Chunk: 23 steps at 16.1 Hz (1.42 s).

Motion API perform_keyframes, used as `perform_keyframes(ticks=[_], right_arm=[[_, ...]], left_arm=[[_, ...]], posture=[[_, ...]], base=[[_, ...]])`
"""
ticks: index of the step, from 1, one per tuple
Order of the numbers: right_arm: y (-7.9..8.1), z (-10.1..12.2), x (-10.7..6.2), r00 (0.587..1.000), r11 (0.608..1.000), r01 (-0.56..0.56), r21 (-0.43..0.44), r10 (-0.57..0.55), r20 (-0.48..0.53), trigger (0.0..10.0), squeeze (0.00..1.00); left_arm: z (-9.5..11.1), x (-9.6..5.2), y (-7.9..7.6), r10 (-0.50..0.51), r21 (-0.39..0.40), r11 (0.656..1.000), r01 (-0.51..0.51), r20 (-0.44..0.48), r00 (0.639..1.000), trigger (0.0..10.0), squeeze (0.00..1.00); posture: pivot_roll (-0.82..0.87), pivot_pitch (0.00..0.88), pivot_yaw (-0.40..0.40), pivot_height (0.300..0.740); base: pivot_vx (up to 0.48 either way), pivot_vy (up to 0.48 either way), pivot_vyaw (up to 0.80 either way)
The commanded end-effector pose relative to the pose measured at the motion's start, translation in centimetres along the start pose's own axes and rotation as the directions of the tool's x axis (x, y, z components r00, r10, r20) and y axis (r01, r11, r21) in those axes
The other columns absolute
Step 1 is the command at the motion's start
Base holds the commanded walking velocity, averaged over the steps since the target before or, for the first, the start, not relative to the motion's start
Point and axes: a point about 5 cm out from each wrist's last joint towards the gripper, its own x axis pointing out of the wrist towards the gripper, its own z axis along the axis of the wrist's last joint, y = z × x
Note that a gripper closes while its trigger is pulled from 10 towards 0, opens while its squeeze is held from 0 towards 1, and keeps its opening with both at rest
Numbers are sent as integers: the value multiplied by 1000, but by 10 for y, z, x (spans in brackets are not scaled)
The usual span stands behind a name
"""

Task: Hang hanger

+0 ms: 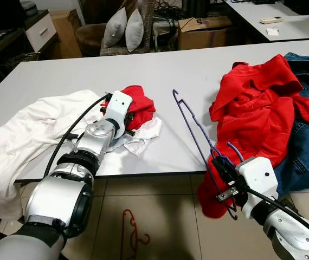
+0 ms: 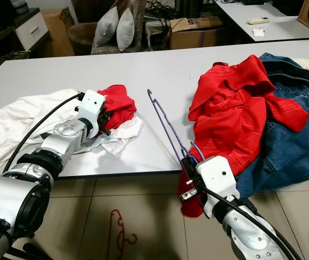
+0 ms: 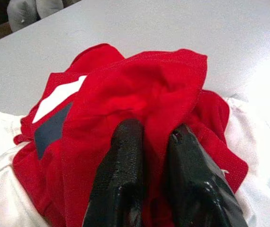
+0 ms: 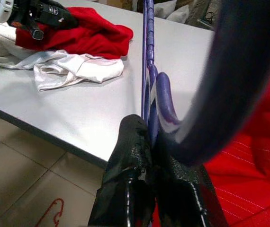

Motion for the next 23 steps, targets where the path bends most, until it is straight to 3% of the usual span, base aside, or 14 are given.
perform_keyframes(ticks=[1,5,9,11,13,16,17,18,19,20,21,22,23], right_arm=[[-3,3,2,999,1000,24,1,-24,22,10000,0],[-9,7,2,996,998,66,24,-67,59,10000,0],[-13,11,3,991,996,76,44,-81,105,10000,0],[-15,13,5,988,995,77,58,-84,128,10000,0],[-15,14,6,987,995,69,66,-78,143,10000,0],[-15,14,7,986,995,67,70,-77,147,10000,0],[-15,14,7,986,995,67,74,-77,148,10000,0],[-14,13,6,986,995,65,78,-76,150,10000,0],[-14,13,6,986,995,65,79,-76,150,10000,0],[-13,13,6,985,994,66,82,-78,151,10000,0],[-13,13,6,985,994,67,86,-80,152,10000,0],[-13,12,6,985,994,67,87,-80,152,10000,0],[-12,12,6,985,994,66,87,-78,151,10000,0]], left_arm=[[14,-1,10,-6,-9,1000,6,38,999,0,0],[45,-6,11,-242,3,969,245,162,956,0,0],[78,-21,33,-362,-55,917,394,296,884,0,0],[87,-22,46,-274,-231,906,354,316,908,0,0],[79,-19,47,-224,-286,912,295,255,941,0,0],[64,-15,42,-191,-435,865,249,172,966,0,0],[49,-12,38,-169,-458,869,190,87,982,10000,0],[34,-11,36,-127,-422,898,120,11,992,10000,643],[29,-11,37,-107,-401,911,95,-8,994,10000,643],[26,-12,43,-35,-395,918,28,-11,999,10000,1000],[27,-13,49,11,-397,918,-14,-10,1000,10000,1000],[25,-19,65,125,-359,924,-131,-41,991,10000,1000],[24,-21,70,154,-330,930,-163,-53,987,10000,1000]], posture=[[-128,0,100,740],[-114,0,98,740],[-99,0,92,740],[-90,0,88,740],[-83,0,84,740],[-80,0,87,740],[-79,0,90,740],[-79,0,93,740],[-79,0,93,740],[-79,0,95,740],[-78,0,95,740],[-78,0,96,740],[-75,0,95,740]], base=[[0,0,0],[0,0,0],[0,0,0],[0,0,0],[0,0,0],[0,0,0],[0,0,0],[0,0,0],[0,0,0],[0,0,0],[0,0,0],[0,0,0],[0,0,0]])
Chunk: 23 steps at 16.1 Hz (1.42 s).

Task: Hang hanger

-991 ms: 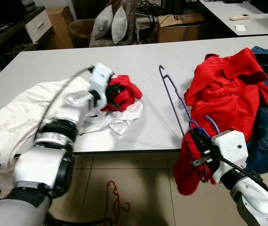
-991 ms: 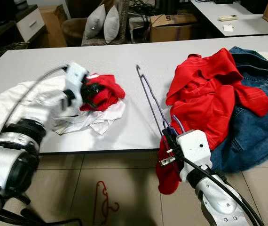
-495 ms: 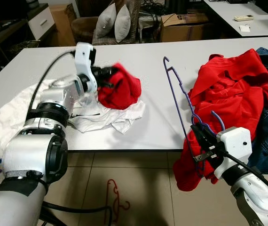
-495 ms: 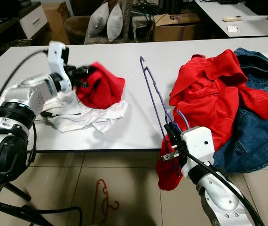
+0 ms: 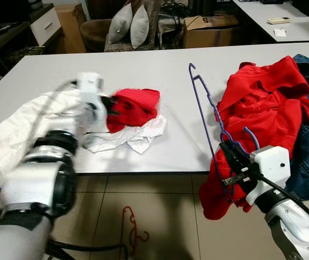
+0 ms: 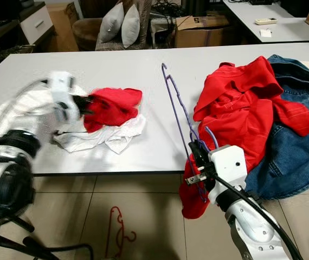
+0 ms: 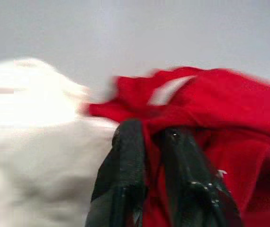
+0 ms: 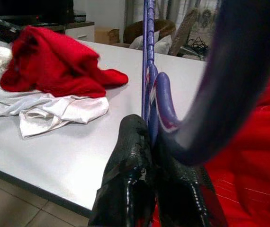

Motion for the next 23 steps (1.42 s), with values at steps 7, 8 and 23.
perform_keyframes(ticks=[7,8,23], right_arm=[[4,0,2,1000,1000,-21,20,21,12,10000,0],[4,0,1,1000,1000,-21,20,21,12,10000,0],[5,1,-1,1000,1000,-26,5,26,15,10000,0]], left_arm=[[17,-12,32,139,133,980,-150,86,987,10000,1000],[22,-11,27,88,144,984,-104,113,990,10000,1000],[-3,10,-99,-392,820,525,226,-3,920,10000,0]], posture=[[-73,0,89,740],[-73,0,89,740],[-114,0,115,740]], base=[[0,0,0],[0,0,0],[0,0,0]])
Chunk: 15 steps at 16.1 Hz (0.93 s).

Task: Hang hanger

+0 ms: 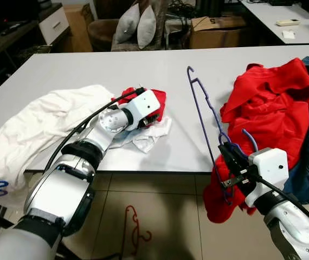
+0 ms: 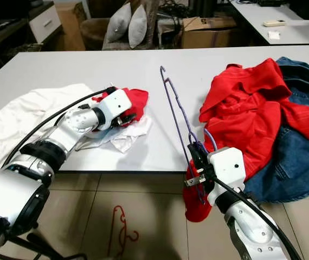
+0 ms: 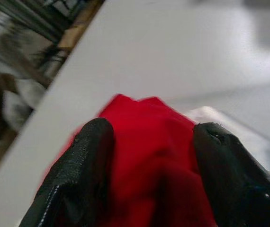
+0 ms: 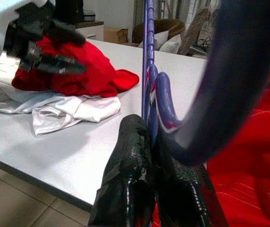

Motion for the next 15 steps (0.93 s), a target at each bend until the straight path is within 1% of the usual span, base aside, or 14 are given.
perform_keyframes(ticks=[1,2,3,4,5,6,9,11,15], right_arm=[[4,5,-1,1000,1000,-12,-2,12,24,10000,0],[3,5,-2,1000,1000,-2,-1,2,24,10000,0],[3,5,-3,1000,1000,1,0,-1,24,10000,0],[3,5,-2,1000,1000,4,0,-4,24,10000,0],[3,5,-2,1000,1000,7,0,-7,26,10000,0],[3,5,-2,1000,1000,8,0,-8,26,10000,0],[2,5,-2,1000,1000,6,-4,-6,26,10000,0],[2,6,0,1000,1000,4,-4,-4,29,10000,0],[2,6,1,999,1000,3,-3,-3,34,10000,0]], left_arm=[[5,0,9,40,29,999,-40,-9,999,10000,0],[2,1,11,66,70,996,-62,-50,997,10000,0],[2,1,12,74,69,995,-70,-55,996,10000,0],[2,1,13,87,70,994,-83,-63,994,3882,0],[1,1,13,90,73,994,-84,-74,993,510,0],[0,1,12,83,81,994,-76,-86,993,0,0],[-4,2,6,38,106,994,-26,-118,992,0,0],[-8,1,6,48,117,993,-30,-150,987,0,0],[-12,-1,11,62,93,995,-46,-182,981,0,0]], posture=[[-116,0,118,740],[-120,0,124,740],[-124,0,129,740],[-126,0,131,740],[-126,0,132,740],[-126,0,131,740],[-123,0,127,740],[-121,0,126,740],[-117,0,126,740]], base=[[0,0,0],[0,0,0],[0,0,0],[0,0,0],[0,0,0],[0,0,0],[0,0,0],[0,0,0],[0,0,0]])
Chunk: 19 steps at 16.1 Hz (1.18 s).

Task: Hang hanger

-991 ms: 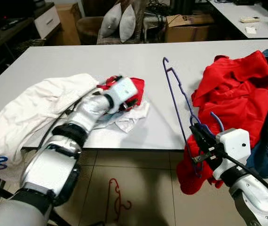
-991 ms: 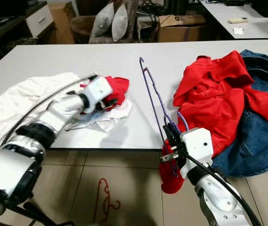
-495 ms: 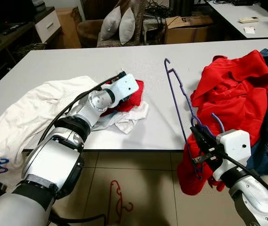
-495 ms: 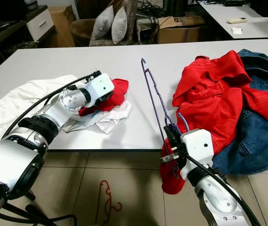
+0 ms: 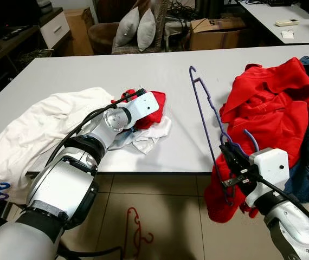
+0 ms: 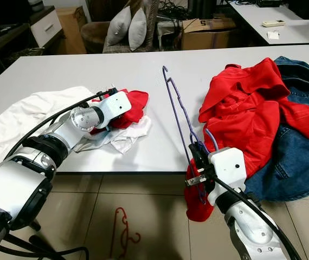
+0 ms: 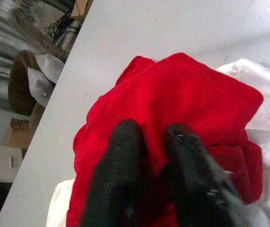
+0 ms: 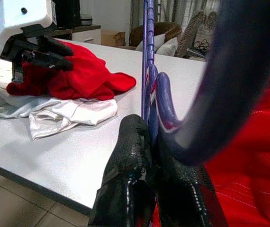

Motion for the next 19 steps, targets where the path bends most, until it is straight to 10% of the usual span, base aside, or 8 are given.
perform_keyframes(ticks=[1,5,9,15,19], right_arm=[[3,6,1,999,1000,-13,-1,13,32,10000,0],[4,6,3,999,1000,-13,2,13,36,10000,0],[4,5,4,999,1000,-10,5,10,39,10000,0],[3,6,3,999,1000,-5,9,5,52,10000,0],[1,7,4,998,1000,-3,17,2,69,10000,0]], left_arm=[[-1,-2,11,19,4,1000,-19,-24,1000,0,0],[-6,-3,12,23,-52,998,-26,-47,999,0,0],[0,-6,26,76,-330,941,-68,13,997,0,0],[21,-22,74,143,-718,692,68,229,963,0,0],[31,-46,116,235,-779,606,159,366,900,0,0]], posture=[[-115,0,126,740],[-108,0,127,740],[-102,0,127,740],[-92,0,124,740],[-81,0,121,740]], base=[[0,0,0],[0,0,0],[0,0,0],[0,0,0],[0,0,0]])
